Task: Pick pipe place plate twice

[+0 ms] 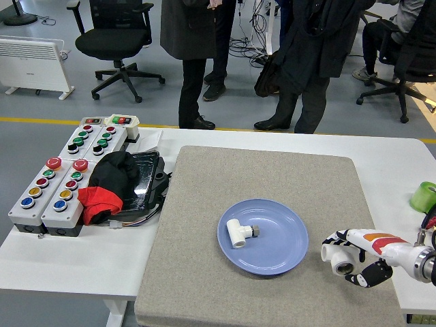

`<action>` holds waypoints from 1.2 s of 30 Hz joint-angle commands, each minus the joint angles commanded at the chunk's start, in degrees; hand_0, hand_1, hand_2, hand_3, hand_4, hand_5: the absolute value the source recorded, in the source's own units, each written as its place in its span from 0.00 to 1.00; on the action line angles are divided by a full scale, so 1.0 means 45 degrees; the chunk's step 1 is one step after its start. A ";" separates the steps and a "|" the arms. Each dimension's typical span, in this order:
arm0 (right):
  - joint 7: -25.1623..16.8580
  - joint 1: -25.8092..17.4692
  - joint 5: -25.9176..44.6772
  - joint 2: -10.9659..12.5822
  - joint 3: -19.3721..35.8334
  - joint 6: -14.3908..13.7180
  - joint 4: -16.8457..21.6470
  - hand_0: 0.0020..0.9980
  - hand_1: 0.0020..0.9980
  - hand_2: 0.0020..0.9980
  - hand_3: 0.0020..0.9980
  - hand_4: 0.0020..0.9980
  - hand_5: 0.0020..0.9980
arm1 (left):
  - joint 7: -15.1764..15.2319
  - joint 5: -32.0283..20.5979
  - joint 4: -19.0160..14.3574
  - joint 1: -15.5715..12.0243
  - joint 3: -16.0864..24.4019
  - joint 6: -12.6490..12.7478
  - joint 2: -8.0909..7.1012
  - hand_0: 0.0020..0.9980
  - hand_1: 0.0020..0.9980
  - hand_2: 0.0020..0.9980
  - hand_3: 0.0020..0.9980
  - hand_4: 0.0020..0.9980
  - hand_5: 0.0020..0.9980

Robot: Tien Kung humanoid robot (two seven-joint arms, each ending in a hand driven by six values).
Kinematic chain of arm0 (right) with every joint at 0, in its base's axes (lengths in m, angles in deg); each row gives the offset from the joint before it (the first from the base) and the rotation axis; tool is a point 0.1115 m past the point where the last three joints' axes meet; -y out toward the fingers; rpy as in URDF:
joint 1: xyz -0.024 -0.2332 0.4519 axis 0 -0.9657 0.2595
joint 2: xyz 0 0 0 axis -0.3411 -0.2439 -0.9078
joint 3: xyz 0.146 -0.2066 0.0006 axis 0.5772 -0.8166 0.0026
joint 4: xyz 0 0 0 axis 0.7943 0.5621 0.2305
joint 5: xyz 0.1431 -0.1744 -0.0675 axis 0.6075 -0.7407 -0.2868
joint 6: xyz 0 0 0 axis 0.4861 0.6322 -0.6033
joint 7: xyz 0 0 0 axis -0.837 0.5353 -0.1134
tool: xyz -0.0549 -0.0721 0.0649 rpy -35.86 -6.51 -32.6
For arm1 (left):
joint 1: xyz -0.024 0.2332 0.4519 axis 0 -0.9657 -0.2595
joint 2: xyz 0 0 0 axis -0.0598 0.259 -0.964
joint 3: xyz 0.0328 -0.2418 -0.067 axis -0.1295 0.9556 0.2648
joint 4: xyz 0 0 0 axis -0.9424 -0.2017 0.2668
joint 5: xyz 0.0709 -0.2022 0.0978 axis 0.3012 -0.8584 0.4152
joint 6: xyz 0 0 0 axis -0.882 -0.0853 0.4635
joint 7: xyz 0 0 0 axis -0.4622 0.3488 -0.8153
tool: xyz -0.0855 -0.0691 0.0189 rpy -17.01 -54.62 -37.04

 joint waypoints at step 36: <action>-0.0206 0.3188 0.0387 -0.3517 -0.3435 -0.1565 -0.3299 0.78 0.74 0.78 0.80 0.63 0.17 | -0.0014 -0.0306 0.0000 0.0040 -0.0175 -0.0029 -0.0016 0.72 0.75 0.70 0.65 0.40 1.00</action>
